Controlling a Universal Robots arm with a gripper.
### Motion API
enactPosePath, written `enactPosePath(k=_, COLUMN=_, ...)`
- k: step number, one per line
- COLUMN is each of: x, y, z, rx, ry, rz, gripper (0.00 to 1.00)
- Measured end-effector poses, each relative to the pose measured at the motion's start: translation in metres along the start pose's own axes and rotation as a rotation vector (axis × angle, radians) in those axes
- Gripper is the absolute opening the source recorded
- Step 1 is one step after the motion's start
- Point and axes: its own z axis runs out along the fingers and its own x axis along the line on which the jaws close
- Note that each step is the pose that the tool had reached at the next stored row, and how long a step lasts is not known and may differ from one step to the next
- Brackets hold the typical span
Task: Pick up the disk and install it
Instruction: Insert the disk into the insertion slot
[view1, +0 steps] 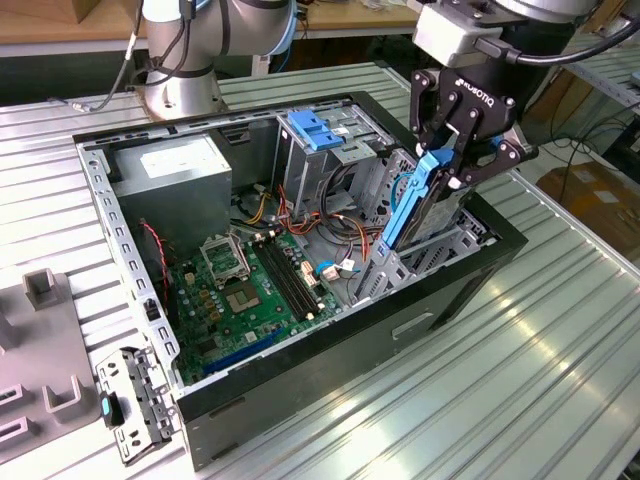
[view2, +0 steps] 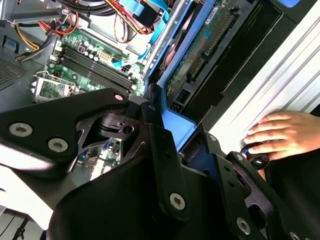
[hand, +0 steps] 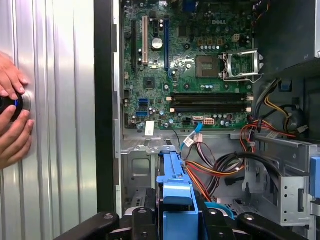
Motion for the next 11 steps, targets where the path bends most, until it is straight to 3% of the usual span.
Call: enactPosePath(k=11, x=0.0, y=0.0002, z=0.0123, rx=0.0001, ry=-0.0001, rz=0.0, gripper=0.37)
